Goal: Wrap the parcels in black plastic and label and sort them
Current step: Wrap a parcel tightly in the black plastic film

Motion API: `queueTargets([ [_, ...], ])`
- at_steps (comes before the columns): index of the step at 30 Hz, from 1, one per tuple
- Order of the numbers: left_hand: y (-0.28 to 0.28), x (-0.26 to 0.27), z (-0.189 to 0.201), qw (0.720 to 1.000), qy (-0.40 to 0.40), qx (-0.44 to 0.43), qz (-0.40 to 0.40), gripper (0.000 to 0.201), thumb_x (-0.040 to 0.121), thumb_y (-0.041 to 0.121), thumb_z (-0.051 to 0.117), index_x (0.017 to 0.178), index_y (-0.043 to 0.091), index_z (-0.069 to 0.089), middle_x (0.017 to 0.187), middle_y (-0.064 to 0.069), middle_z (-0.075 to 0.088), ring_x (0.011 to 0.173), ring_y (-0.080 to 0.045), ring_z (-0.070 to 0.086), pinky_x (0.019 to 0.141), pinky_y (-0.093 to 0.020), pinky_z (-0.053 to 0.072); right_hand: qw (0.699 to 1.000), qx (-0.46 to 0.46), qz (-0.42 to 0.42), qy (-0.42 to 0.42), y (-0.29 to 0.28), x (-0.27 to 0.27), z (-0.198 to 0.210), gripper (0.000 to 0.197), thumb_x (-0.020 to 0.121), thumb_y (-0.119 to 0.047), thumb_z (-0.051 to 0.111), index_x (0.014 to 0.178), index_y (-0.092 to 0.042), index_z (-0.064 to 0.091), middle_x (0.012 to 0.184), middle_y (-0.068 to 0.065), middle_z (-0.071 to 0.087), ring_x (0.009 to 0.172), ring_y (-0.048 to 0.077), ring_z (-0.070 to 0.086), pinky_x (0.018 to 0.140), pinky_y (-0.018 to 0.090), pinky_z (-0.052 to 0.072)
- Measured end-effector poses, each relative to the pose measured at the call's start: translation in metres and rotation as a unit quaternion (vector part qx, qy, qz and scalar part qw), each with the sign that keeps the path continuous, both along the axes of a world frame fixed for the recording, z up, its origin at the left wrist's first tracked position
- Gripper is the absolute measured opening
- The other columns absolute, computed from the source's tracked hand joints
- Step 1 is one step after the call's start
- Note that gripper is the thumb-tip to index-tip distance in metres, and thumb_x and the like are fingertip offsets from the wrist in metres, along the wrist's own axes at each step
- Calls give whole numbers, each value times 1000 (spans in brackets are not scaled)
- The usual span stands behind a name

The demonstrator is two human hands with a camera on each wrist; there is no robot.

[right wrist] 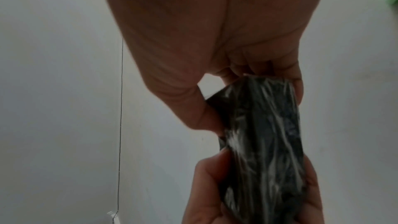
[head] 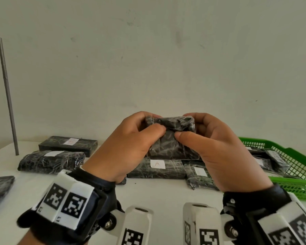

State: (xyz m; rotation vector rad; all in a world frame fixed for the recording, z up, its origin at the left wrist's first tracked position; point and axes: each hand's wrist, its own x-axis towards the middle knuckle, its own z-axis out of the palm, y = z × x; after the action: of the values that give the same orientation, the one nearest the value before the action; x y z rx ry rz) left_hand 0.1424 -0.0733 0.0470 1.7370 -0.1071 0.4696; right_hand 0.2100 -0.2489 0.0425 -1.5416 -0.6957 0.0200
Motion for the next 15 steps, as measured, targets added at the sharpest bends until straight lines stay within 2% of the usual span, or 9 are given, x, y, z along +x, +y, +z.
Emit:
queueTargets([
  [2, 0, 0, 0, 1000, -14, 3, 11, 37, 72, 44, 69, 105, 26, 74, 103, -32, 63, 90, -34, 66, 97, -63, 50, 1000, -12, 13, 2, 2, -3, 0, 42, 83, -28, 76, 122, -16, 66, 105, 8, 80, 99, 25, 78, 95, 49, 61],
  [4, -1, 1, 0, 1000, -13, -3, 14, 31, 78, 37, 67, 104, 21, 75, 104, -29, 66, 96, -38, 71, 98, -62, 52, 1000, -23, 6, -13, 2, -5, 1, 22, 96, -21, 73, 116, -13, 70, 103, 11, 80, 98, 28, 79, 96, 52, 61],
  [6, -4, 2, -1, 1000, 1, -11, 10, 30, 80, 37, 65, 101, 19, 75, 103, -23, 72, 101, -39, 72, 101, -60, 54, 999, -26, -12, -20, 1, -5, 2, 15, 98, -18, 70, 109, -8, 72, 99, 15, 80, 95, 34, 78, 95, 57, 61],
  [8, -5, 4, -3, 1000, 9, -10, 8, 30, 80, 37, 64, 99, 18, 74, 104, -28, 68, 102, -44, 68, 100, -63, 52, 999, -37, -19, -18, 1, -4, 1, 23, 92, -27, 71, 104, -8, 74, 99, 19, 79, 96, 39, 77, 95, 61, 59],
  [11, 0, 6, -6, 1000, 11, -15, 5, 39, 74, 42, 66, 95, 11, 73, 100, -29, 68, 100, -46, 67, 102, -64, 47, 997, -73, -14, -7, 5, -5, 1, 44, 81, -48, 69, 104, -10, 75, 102, 20, 78, 100, 38, 76, 98, 63, 56],
  [13, 3, 6, -5, 999, 33, -18, -18, 58, 68, 53, 66, 90, -1, 62, 87, -19, 65, 86, -36, 65, 100, -65, 48, 996, -87, -12, -9, 5, -6, 2, 53, 83, -52, 64, 102, -3, 73, 100, 25, 75, 94, 33, 75, 97, 64, 54],
  [15, 2, 6, -4, 997, 58, -18, -40, 63, 67, 57, 64, 85, -3, 58, 82, -11, 57, 81, -26, 58, 86, -53, 48, 994, -107, -27, -16, 4, -7, 3, 56, 83, -50, 61, 97, 4, 68, 87, 27, 69, 78, 26, 62, 86, 62, 52],
])
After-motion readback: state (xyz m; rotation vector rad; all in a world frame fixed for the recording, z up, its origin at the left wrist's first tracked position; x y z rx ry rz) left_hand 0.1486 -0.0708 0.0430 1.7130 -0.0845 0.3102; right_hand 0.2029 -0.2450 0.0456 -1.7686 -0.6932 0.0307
